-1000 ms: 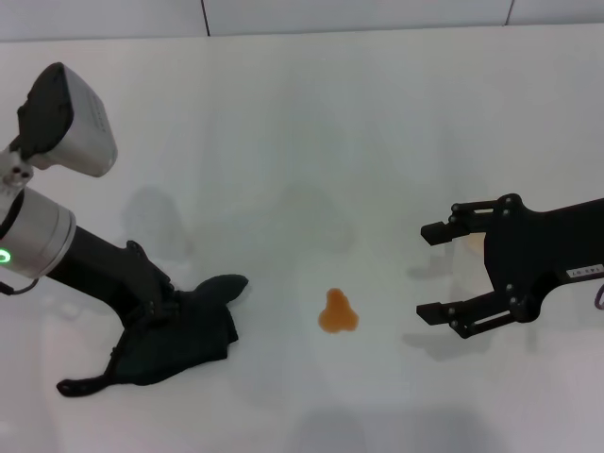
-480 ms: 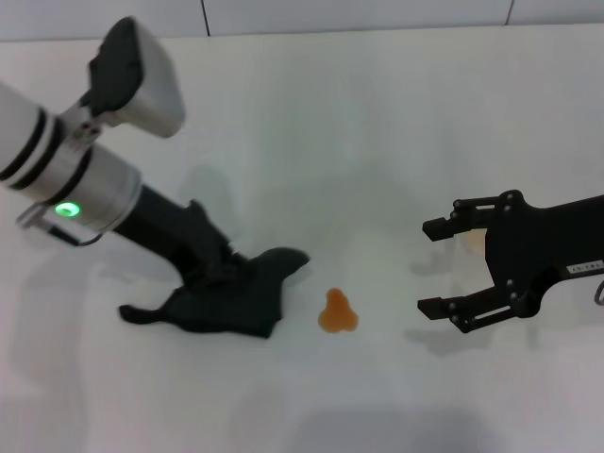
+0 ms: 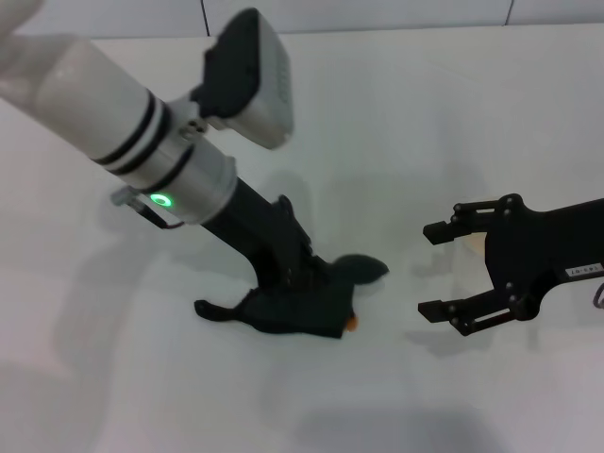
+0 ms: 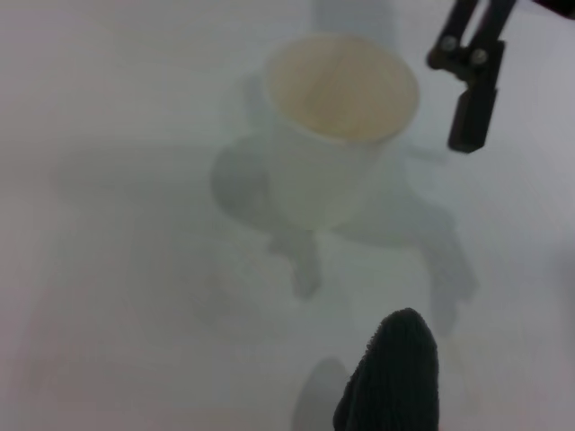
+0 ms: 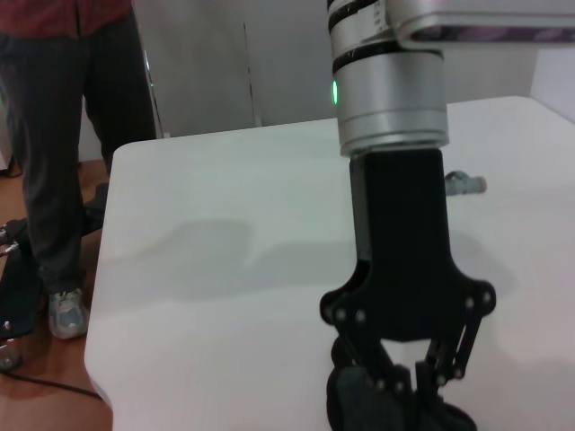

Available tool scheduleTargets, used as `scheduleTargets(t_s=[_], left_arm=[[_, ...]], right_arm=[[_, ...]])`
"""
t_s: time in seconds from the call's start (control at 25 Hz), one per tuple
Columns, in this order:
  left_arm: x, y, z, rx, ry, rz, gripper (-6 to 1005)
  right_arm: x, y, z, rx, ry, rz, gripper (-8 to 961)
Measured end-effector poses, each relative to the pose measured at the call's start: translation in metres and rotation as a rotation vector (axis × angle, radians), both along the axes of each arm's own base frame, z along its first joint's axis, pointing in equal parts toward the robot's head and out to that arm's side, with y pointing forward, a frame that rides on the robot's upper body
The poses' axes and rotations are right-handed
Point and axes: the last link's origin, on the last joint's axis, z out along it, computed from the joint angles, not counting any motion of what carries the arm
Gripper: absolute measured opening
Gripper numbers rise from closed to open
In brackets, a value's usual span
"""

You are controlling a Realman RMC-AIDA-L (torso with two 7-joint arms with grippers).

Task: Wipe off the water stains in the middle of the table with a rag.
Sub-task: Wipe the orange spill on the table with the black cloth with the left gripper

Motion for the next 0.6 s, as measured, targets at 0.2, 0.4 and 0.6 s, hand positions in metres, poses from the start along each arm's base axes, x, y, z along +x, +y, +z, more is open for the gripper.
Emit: scheduleTargets(t_s=[0.2,0.4,0.6], left_arm=[[0.006,-0.009,-0.014,-0.039,0.005,-0.040,101],[0.009,-0.019,-0.024,-0.078,0.009,-0.065,101],[0.004,-0.018,-0.027,-0.057,0.018,-0.064,100]], right_arm=[[0.000,0.000,0.000,-0.002,0.001,-0.001,857],[0.000,0.000,0.000,-0.002,0.001,-0.001,857],[-0.001,0.000,-0.001,-0.004,0.004,0.001,857]])
